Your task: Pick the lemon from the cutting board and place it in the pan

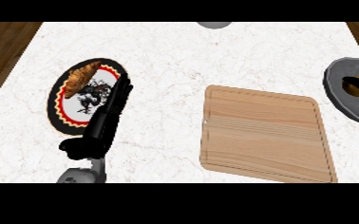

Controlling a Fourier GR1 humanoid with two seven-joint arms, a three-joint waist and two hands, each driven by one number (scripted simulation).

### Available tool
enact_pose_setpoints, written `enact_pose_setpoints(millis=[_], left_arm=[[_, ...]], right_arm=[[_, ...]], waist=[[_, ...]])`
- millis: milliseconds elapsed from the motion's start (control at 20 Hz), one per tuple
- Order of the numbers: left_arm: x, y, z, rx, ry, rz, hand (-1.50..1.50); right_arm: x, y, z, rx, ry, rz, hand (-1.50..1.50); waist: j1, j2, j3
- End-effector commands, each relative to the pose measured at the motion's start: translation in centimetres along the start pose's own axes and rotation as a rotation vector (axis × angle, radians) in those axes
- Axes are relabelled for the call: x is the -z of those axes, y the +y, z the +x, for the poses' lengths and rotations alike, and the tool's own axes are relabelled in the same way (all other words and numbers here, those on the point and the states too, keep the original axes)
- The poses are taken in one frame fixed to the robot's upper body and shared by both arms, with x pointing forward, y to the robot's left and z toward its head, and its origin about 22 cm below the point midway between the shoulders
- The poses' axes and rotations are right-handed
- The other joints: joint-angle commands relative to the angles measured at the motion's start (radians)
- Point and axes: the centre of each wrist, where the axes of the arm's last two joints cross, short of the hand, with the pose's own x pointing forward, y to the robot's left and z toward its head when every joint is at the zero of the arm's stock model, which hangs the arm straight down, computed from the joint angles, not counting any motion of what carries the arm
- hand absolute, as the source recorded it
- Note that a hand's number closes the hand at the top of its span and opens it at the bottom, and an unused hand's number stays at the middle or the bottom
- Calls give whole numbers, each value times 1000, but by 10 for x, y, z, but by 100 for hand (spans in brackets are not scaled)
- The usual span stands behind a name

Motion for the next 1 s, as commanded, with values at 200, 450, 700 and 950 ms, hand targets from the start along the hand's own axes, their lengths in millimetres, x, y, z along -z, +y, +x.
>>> enact_pose_setpoints(millis=[200,450,700,950], left_arm=[[-10,-1,-5,-2,19,22,0],[-10,19,-2,29,22,42,0],[-4,18,-2,0,28,46,0],[-12,18,6,0,11,37,0]], right_arm=[[-4,-52,-27,267,0,1,-150],[-24,-92,-60,401,-16,134,-150],[-46,-96,-86,401,-82,226,-150],[-67,-119,-107,371,-129,230,-150]], waist=[[-26,-11,-3],[-41,-16,-3],[-45,-19,-5],[-40,-19,-4]])
